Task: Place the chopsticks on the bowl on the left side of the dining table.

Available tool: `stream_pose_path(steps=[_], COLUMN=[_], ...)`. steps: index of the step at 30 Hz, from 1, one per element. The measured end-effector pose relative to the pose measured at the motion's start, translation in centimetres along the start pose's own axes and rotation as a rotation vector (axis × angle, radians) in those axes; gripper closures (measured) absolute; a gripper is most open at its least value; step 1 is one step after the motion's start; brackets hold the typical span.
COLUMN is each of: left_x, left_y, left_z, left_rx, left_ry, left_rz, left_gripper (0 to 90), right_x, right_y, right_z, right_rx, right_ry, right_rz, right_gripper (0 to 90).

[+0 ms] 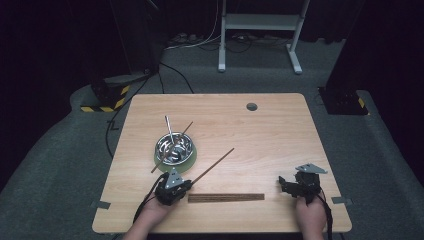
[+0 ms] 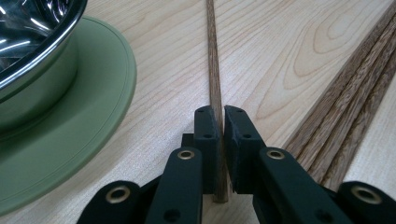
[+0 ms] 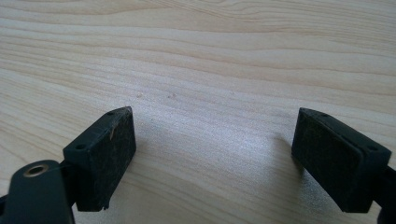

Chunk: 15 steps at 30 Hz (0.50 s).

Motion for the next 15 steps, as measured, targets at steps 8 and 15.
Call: stream_pose_path(steps=[8,15], left_x=[0.0,-0.3], left_y=[0.1,1.0], left_z=[0.4,1.6], left_rx=[0.028,0.099], left_ry=[-0.004,-0.010], left_rz=[-0.012,0.028], left_gripper=[83.5,83.6], right_x=[0.0,0.0], right_y=[0.0,0.0], right_z=[0.0,0.0], right_rx=[0.000,0.000], right_ry=[0.001,0.000], right_rz=[0.001,0.000], right_gripper=[13.4,13.4])
Point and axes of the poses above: each handheld gripper's, and its own axes: z roughly backward along the jaws, y roughly out of its top, x roughly to its right, the point moved 1 cm from there along -z, roughly forward along the jaws, and after that the axes turned 12 degrees about y, right-handed, at the moved point
